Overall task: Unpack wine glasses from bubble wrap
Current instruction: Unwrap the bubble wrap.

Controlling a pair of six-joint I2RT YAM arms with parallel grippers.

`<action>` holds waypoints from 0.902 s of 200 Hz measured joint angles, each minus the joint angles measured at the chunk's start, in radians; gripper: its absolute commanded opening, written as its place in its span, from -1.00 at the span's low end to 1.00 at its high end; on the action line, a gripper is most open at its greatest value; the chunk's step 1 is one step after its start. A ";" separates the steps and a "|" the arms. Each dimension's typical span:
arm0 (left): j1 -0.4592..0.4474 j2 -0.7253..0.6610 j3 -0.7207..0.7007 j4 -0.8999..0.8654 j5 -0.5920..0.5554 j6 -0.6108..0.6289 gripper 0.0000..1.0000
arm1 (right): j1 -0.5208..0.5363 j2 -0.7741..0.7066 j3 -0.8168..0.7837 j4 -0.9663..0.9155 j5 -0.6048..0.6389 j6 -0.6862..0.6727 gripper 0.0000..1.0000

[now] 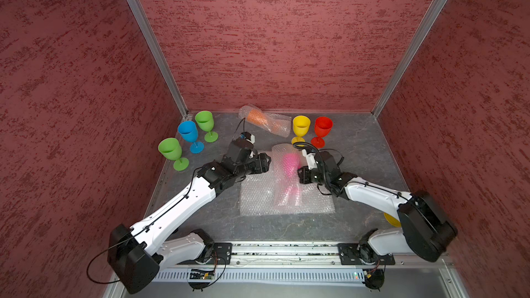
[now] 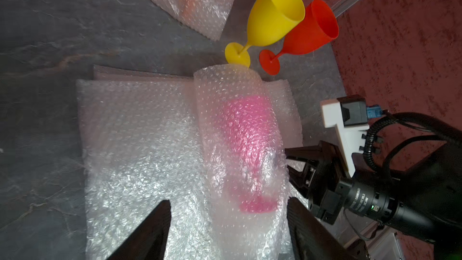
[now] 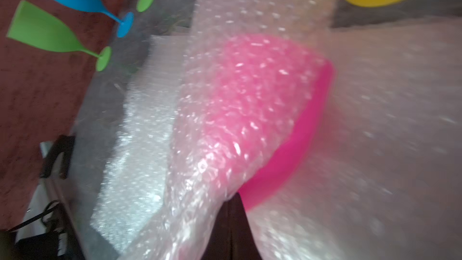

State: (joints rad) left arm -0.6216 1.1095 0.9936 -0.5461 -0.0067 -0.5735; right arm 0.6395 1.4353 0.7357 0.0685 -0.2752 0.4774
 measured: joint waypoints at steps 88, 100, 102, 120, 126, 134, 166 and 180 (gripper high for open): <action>0.095 -0.030 -0.023 -0.038 0.020 -0.048 0.52 | 0.180 0.208 0.309 0.047 -0.033 0.018 -0.39; 0.100 -0.014 -0.023 -0.037 0.047 -0.050 0.53 | 0.177 0.190 0.293 0.041 0.005 0.012 -0.38; 0.100 -0.008 -0.024 -0.037 0.054 -0.050 0.53 | 0.176 0.183 0.287 0.039 0.015 0.011 -0.38; 0.101 0.056 -0.029 -0.029 0.111 -0.055 0.52 | 0.166 0.112 0.223 0.028 0.104 0.012 -0.37; 0.101 0.087 -0.035 -0.023 0.130 -0.060 0.52 | 0.158 0.082 0.196 0.026 0.134 0.015 -0.37; 0.101 0.128 -0.050 -0.015 0.151 -0.069 0.52 | 0.142 0.040 0.160 0.021 0.169 0.020 -0.37; 0.120 0.229 -0.139 -0.008 0.212 -0.103 0.52 | 0.044 -0.129 0.006 0.014 0.305 0.043 -0.49; 0.138 0.249 -0.154 -0.007 0.224 -0.114 0.52 | -0.003 -0.172 -0.053 0.016 0.352 0.051 -0.50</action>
State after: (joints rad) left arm -0.4831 1.3582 0.8391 -0.5533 0.2169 -0.6872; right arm 0.6369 1.2629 0.6823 0.0845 0.0769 0.5289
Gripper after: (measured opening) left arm 0.762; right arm 0.257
